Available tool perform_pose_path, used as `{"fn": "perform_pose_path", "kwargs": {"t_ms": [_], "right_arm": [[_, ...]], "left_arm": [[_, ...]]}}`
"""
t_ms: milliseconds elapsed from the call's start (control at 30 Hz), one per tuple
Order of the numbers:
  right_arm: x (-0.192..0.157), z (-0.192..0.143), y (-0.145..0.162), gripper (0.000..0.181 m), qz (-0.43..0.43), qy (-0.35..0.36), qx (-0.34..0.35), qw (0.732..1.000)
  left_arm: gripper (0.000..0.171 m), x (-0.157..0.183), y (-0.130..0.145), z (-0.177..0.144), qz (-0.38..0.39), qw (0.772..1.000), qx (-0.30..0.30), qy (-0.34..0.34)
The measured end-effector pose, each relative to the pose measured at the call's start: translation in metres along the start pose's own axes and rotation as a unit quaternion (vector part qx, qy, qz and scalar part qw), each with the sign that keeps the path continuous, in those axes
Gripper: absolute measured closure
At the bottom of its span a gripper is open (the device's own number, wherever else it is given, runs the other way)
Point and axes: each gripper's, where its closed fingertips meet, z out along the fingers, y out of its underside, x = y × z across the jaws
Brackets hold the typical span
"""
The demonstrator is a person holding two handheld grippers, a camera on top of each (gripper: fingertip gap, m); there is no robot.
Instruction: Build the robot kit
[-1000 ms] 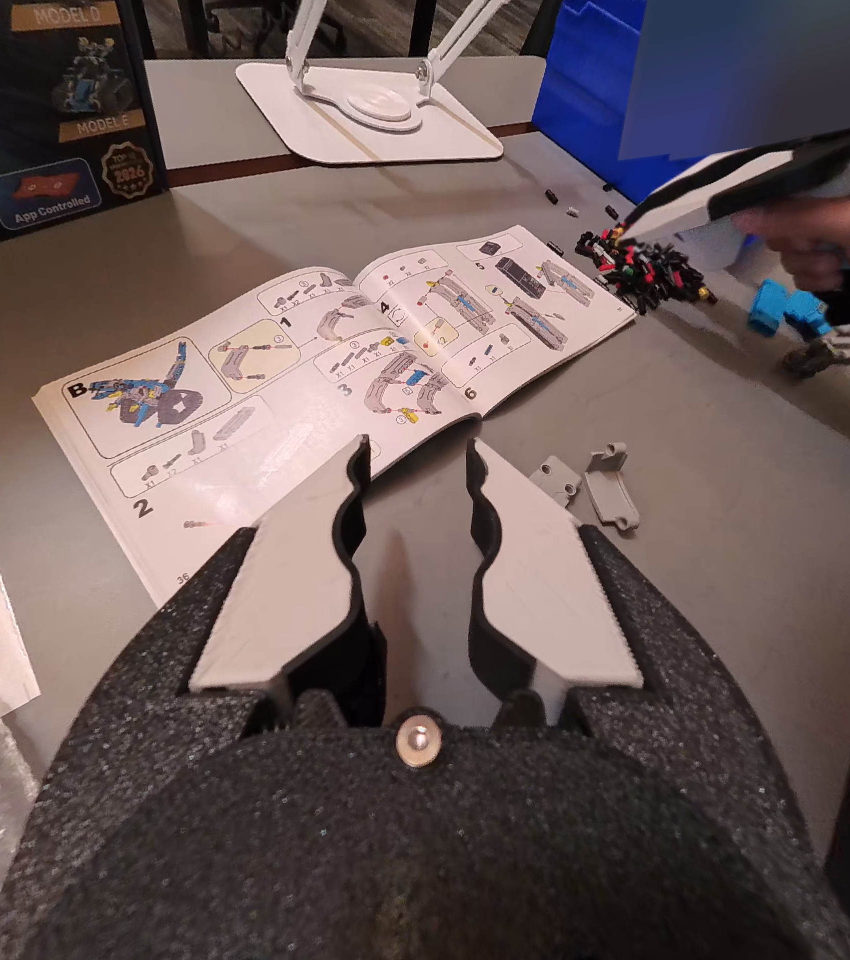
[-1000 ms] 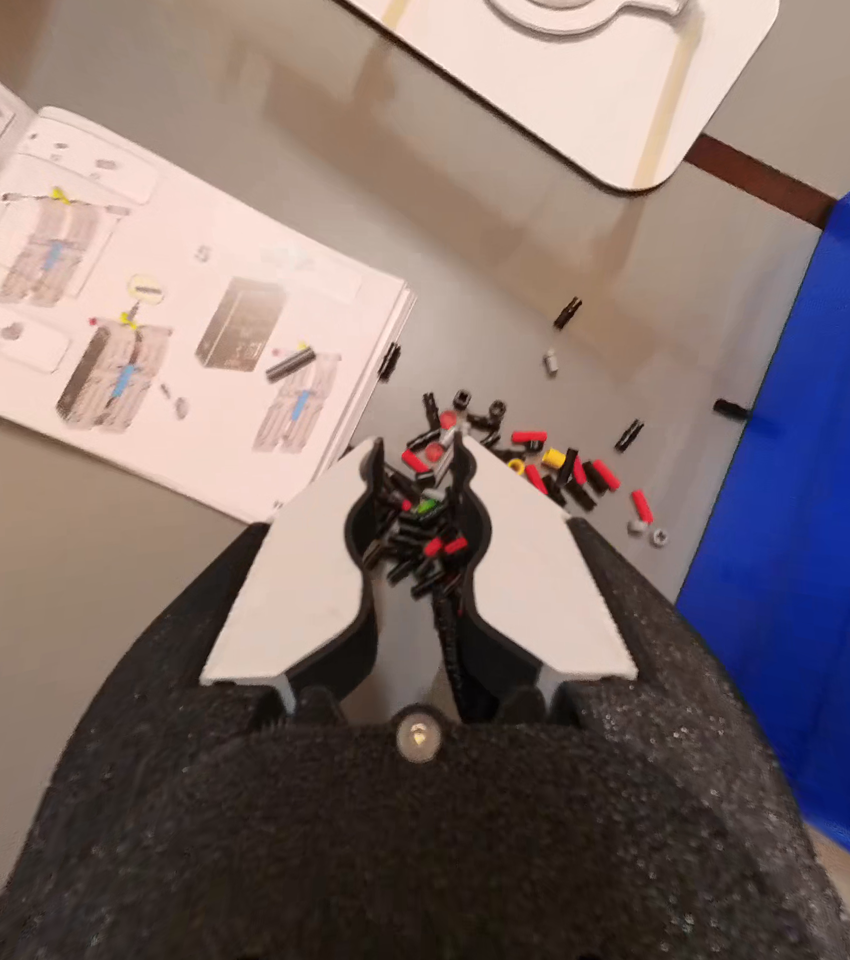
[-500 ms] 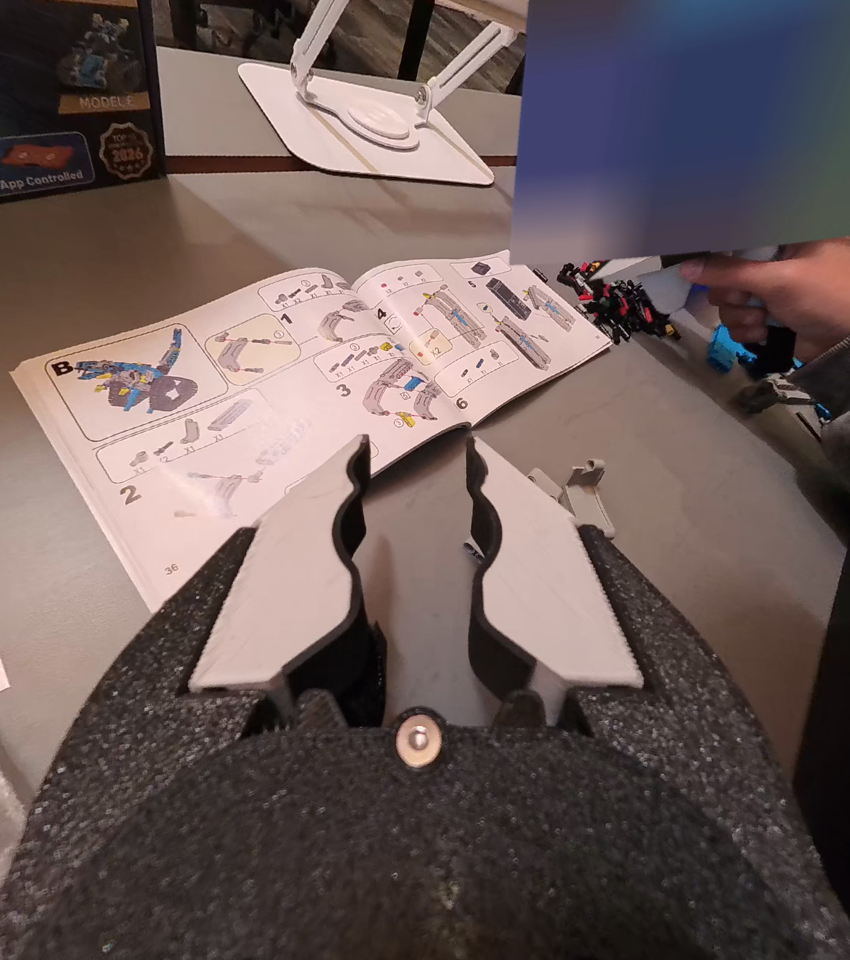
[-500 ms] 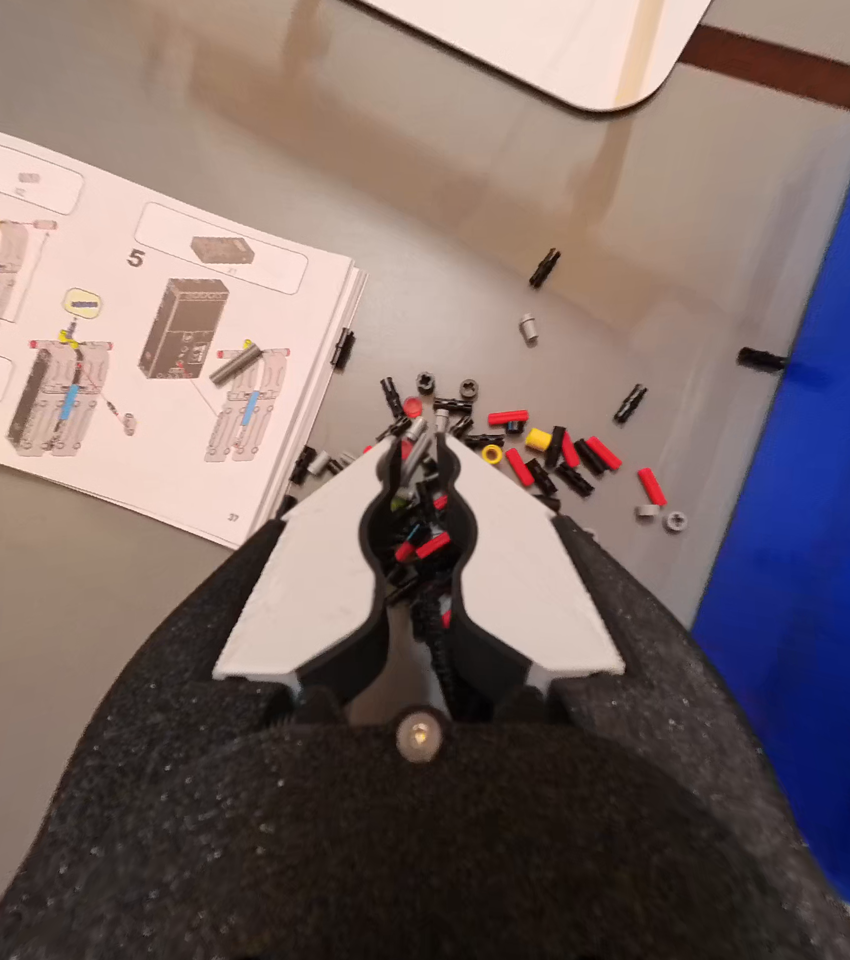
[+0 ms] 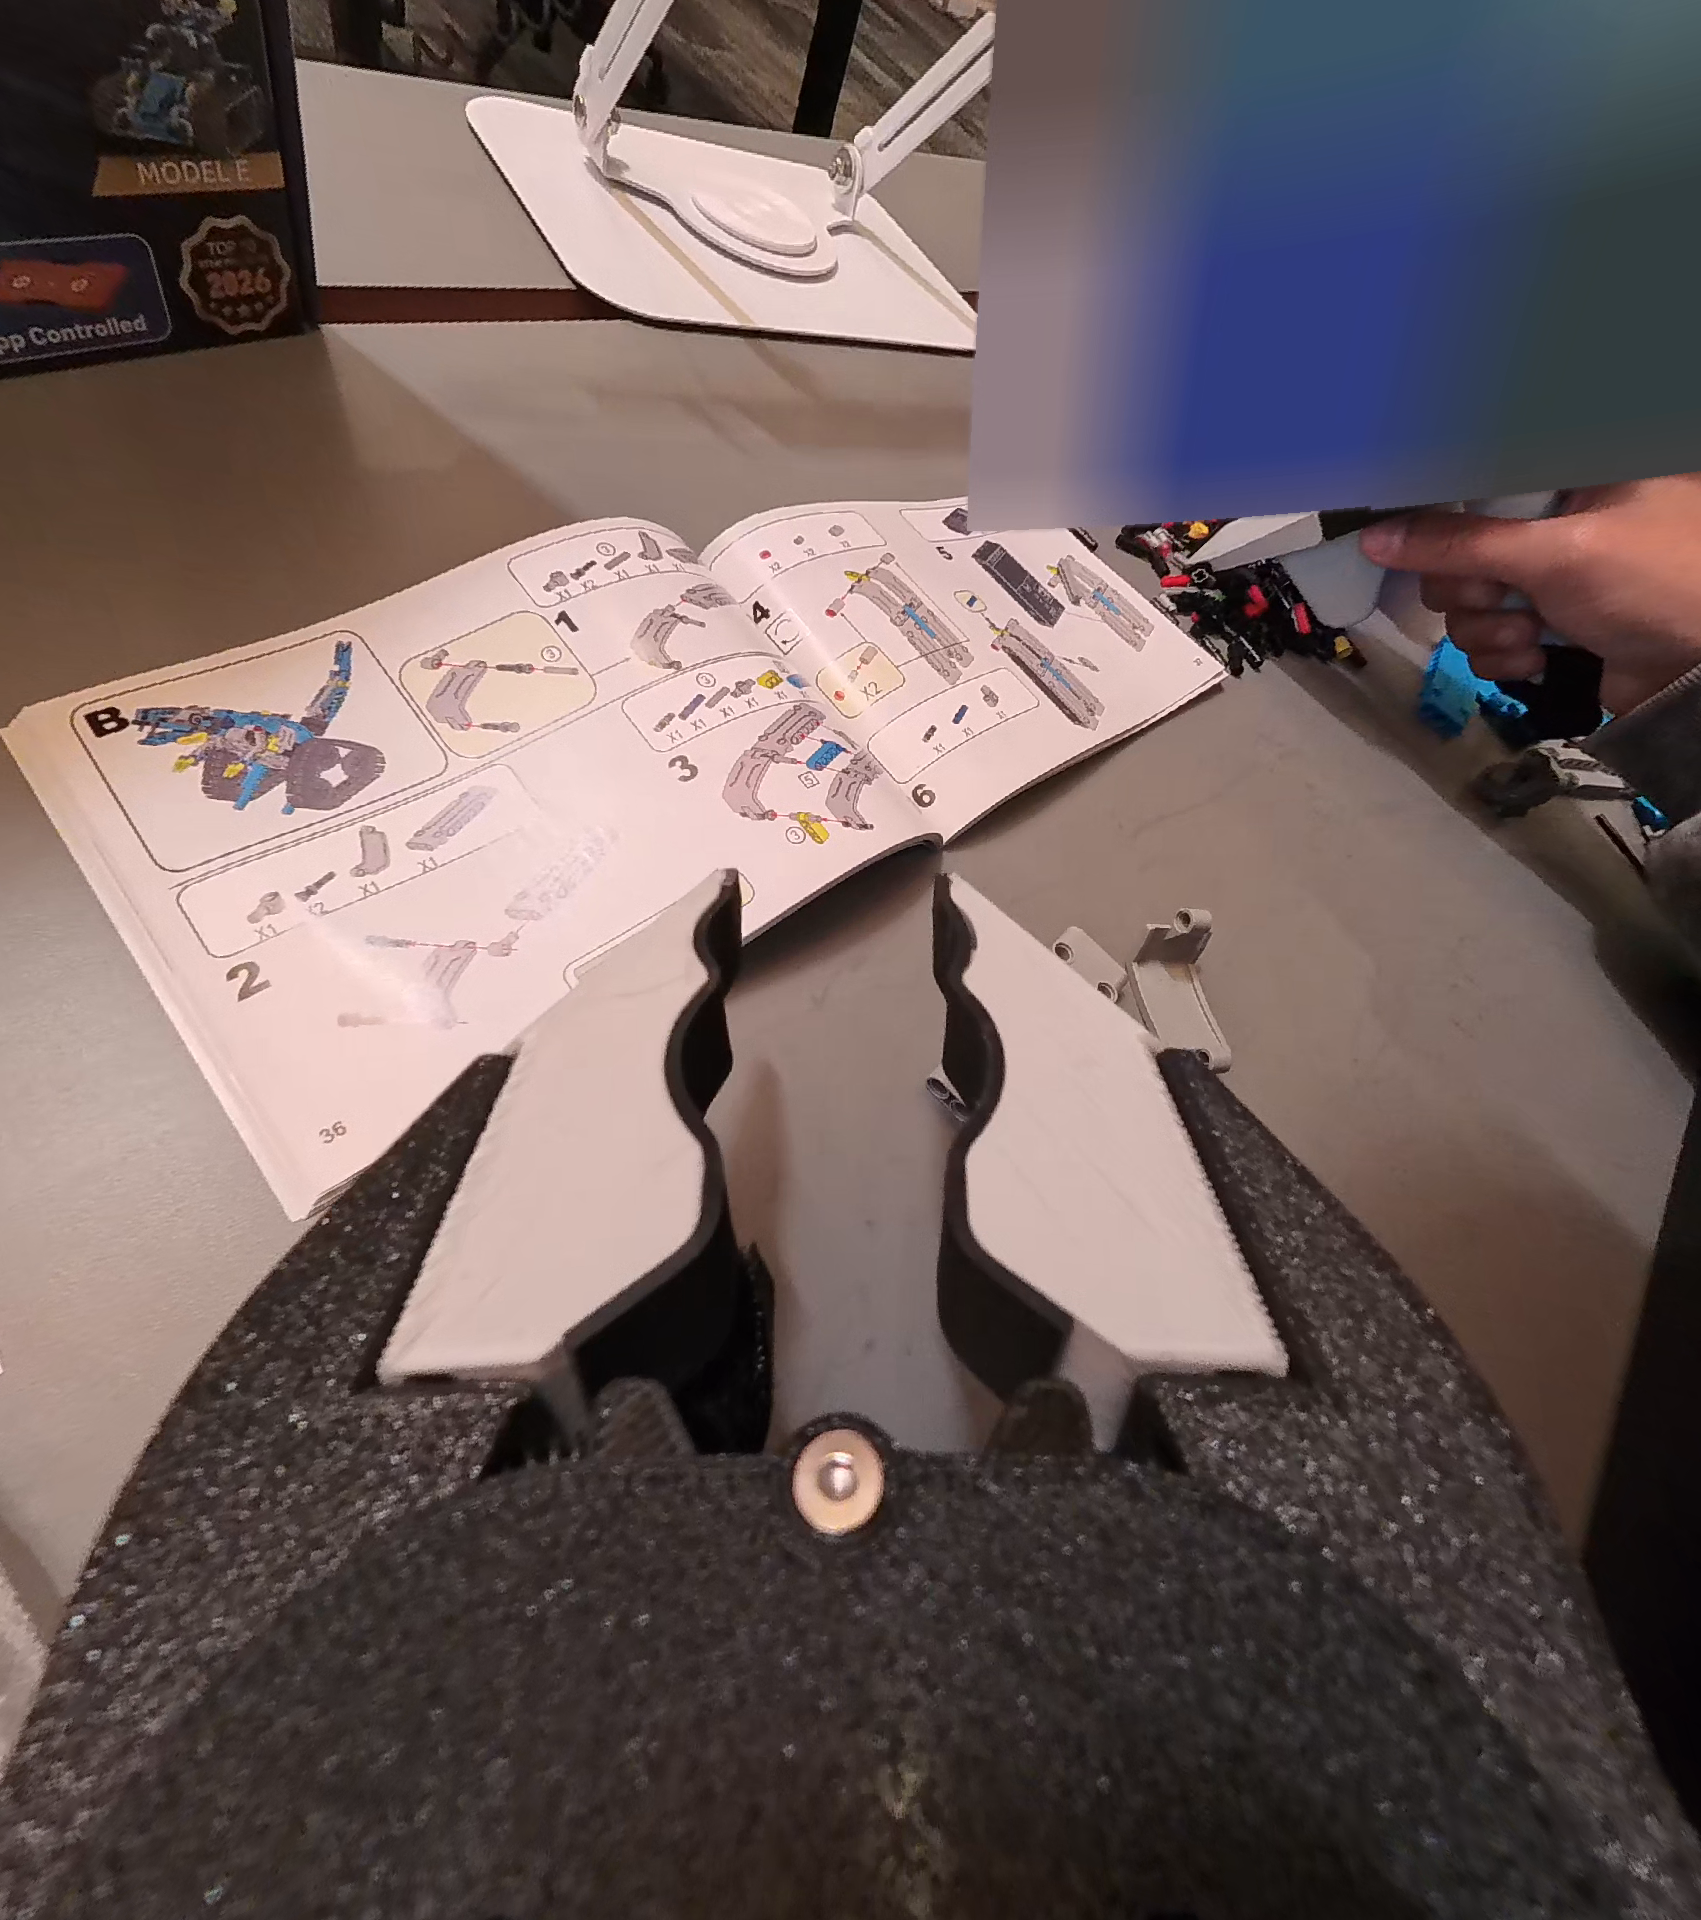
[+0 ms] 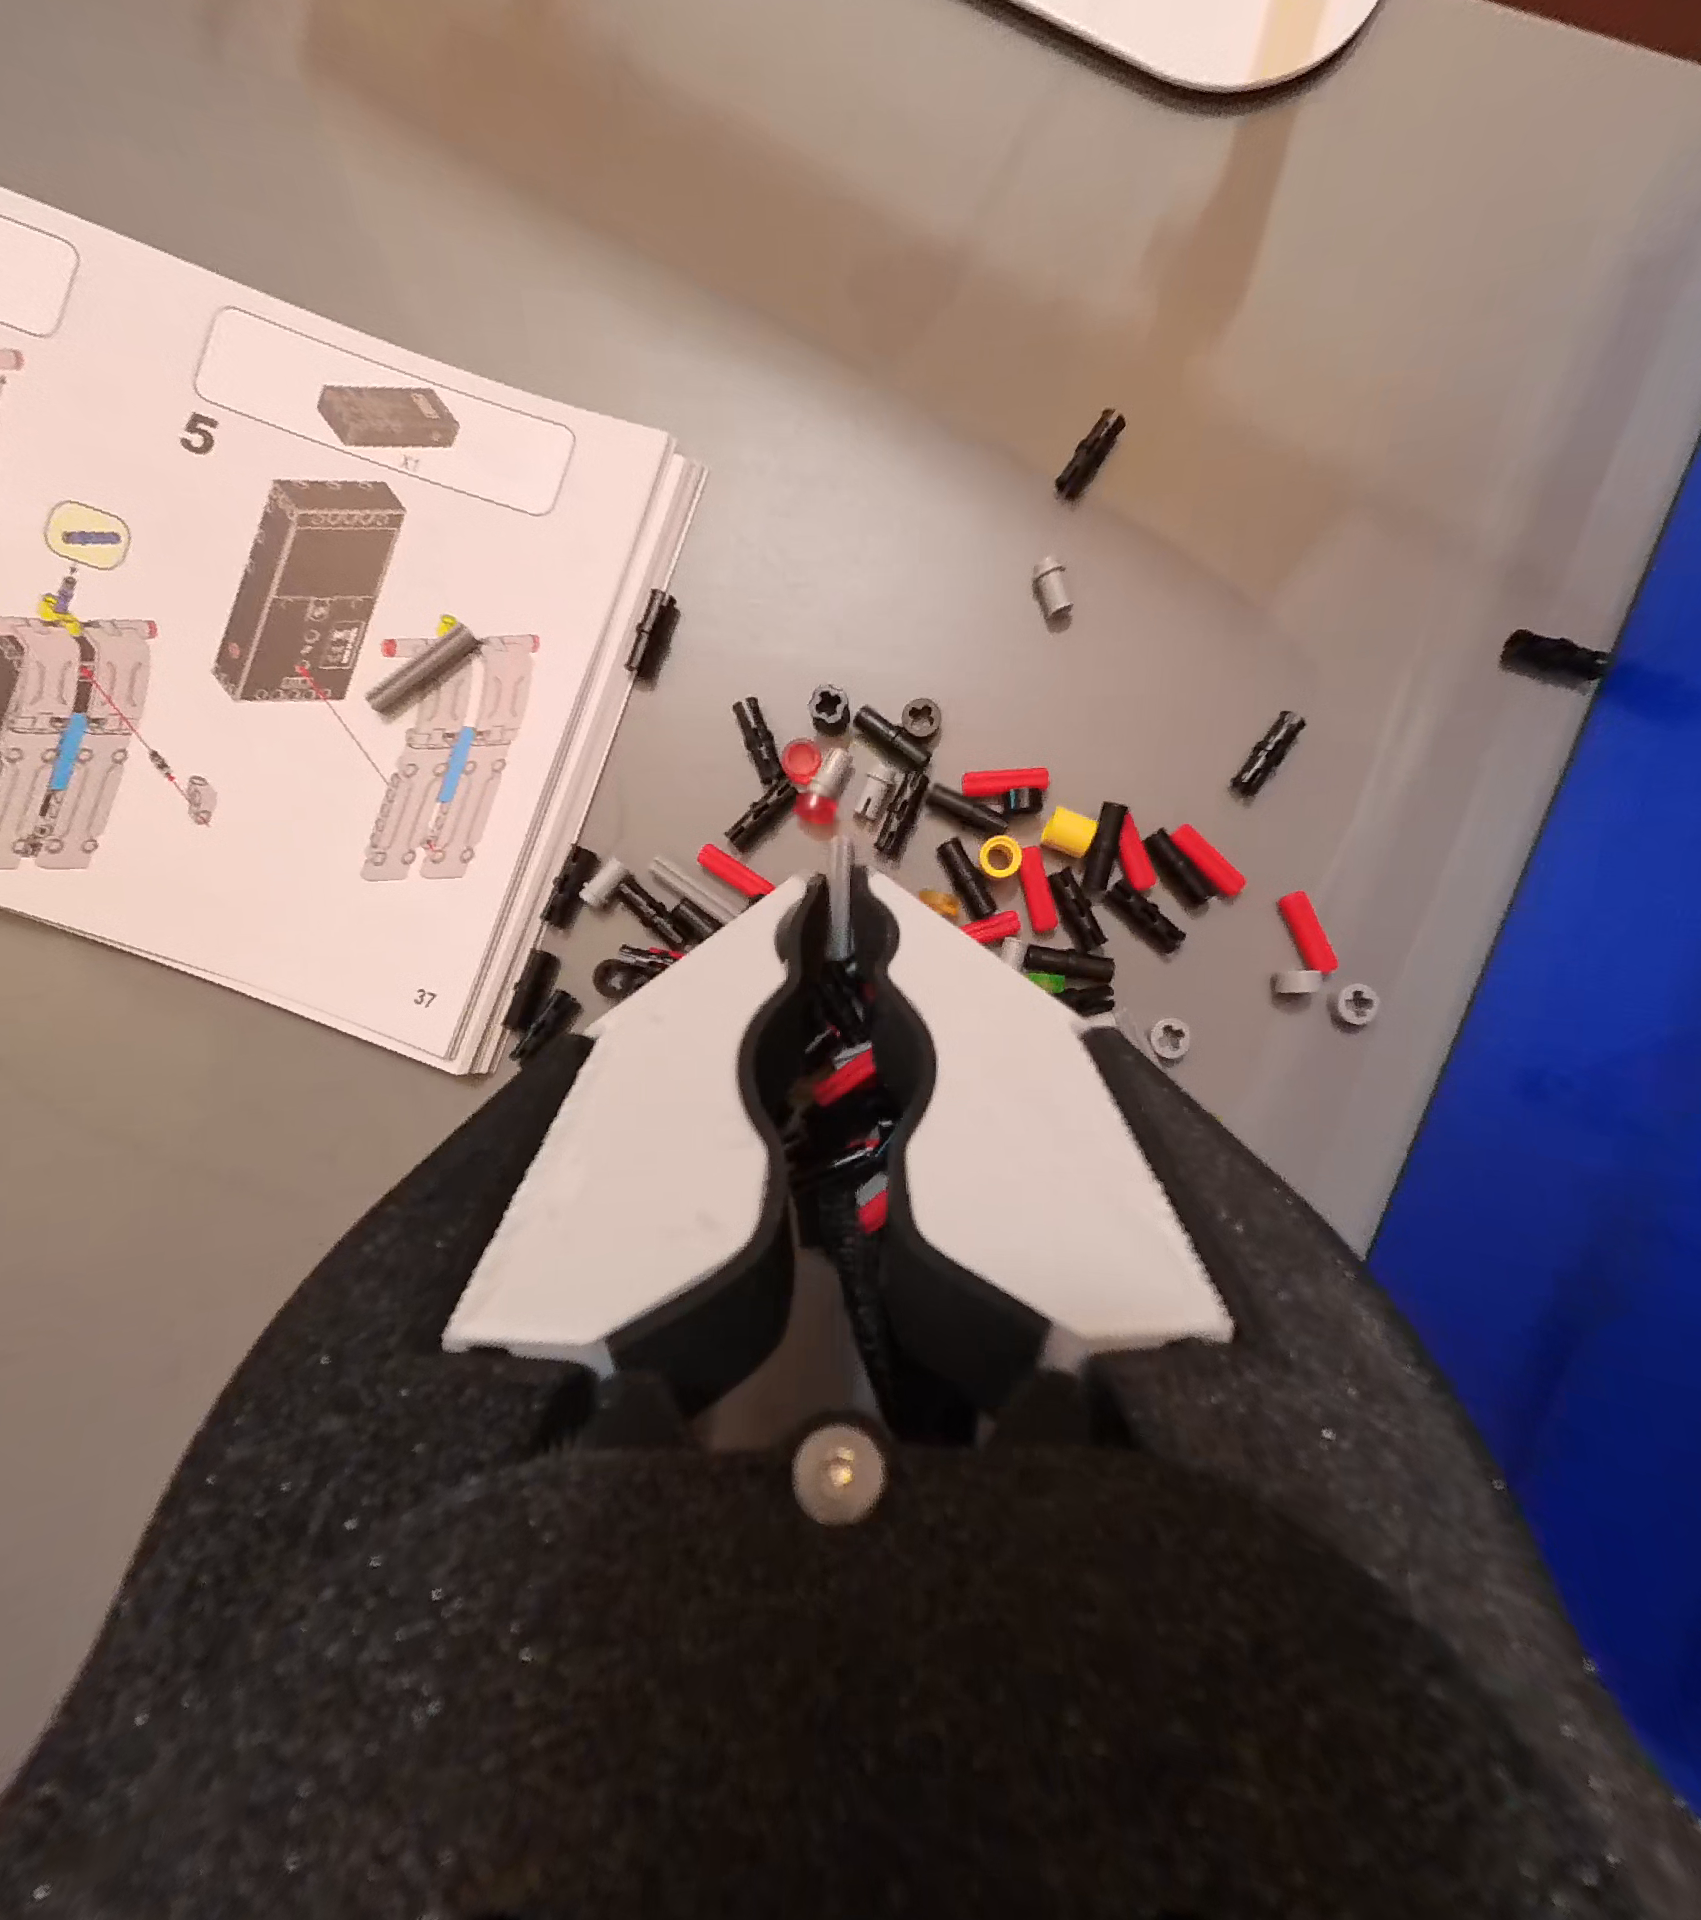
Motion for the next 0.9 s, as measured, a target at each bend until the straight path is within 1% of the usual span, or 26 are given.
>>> {"fn": "perform_pose_path", "kwargs": {"t_ms": [100,167,233,267,300,367,400,467,500,600,667,733,767,800,867,900], "right_arm": [[0.002,-0.001,0.0,0.179,-0.019,0.012,-0.001,1.0],[0.001,-0.009,-0.006,0.179,-0.04,0.024,0.014,0.999],[-0.013,-0.026,-0.021,0.179,-0.089,0.016,0.055,0.994],[-0.029,-0.034,-0.027,0.179,-0.127,-0.004,0.074,0.989],[-0.058,-0.039,-0.025,0.179,-0.174,-0.056,0.08,0.98],[-0.127,-0.047,0.003,0.178,-0.259,-0.2,0.042,0.944],[-0.152,-0.049,0.019,0.178,-0.287,-0.25,0.021,0.924],[-0.186,-0.054,0.045,0.178,-0.322,-0.327,-0.007,0.888],[-0.191,-0.052,0.052,0.178,-0.33,-0.337,-0.019,0.882],[-0.196,-0.039,0.066,0.178,-0.34,-0.333,-0.048,0.878],[-0.198,-0.04,0.064,0.176,-0.333,-0.344,-0.036,0.877],[-0.188,-0.042,0.056,0.162,-0.32,-0.336,-0.02,0.886],[-0.176,-0.042,0.045,0.16,-0.304,-0.318,0.001,0.898],[-0.157,-0.04,0.029,0.16,-0.278,-0.284,0.027,0.917],[-0.104,-0.033,-0.006,0.162,-0.208,-0.182,0.078,0.958],[-0.075,-0.029,-0.016,0.166,-0.176,-0.121,0.093,0.972]], "left_arm": [[0.136,0.0,0.0,0.0,0.0,1.0,0.0,0.0],[0.136,0.0,0.0,0.0,-0.001,1.0,0.001,0.0],[0.136,-0.001,-0.001,0.0,-0.002,1.0,0.002,-0.001],[0.136,-0.001,-0.001,0.0,-0.002,1.0,0.002,-0.001],[0.136,-0.001,-0.001,0.0,-0.002,1.0,0.002,-0.001],[0.136,0.0,0.0,0.0,-0.003,1.0,0.002,0.0],[0.136,0.0,0.0,0.0,-0.003,1.0,0.001,0.0],[0.136,0.0,0.001,0.0,-0.003,1.0,-0.001,0.002],[0.136,0.0,0.001,0.0,-0.004,1.0,-0.001,0.002],[0.136,0.0,0.0,0.0,-0.007,1.0,0.001,0.004],[0.136,0.001,0.002,0.001,-0.006,1.0,-0.003,0.005],[0.136,0.001,0.002,0.001,-0.003,1.0,-0.004,0.003],[0.136,0.001,0.002,0.001,-0.002,1.0,-0.003,0.003],[0.136,0.001,0.001,0.001,-0.003,1.0,-0.002,0.003],[0.136,0.001,0.001,0.0,-0.006,1.0,-0.001,0.004],[0.136,0.001,0.001,0.001,-0.007,1.0,-0.001,0.005]]}}
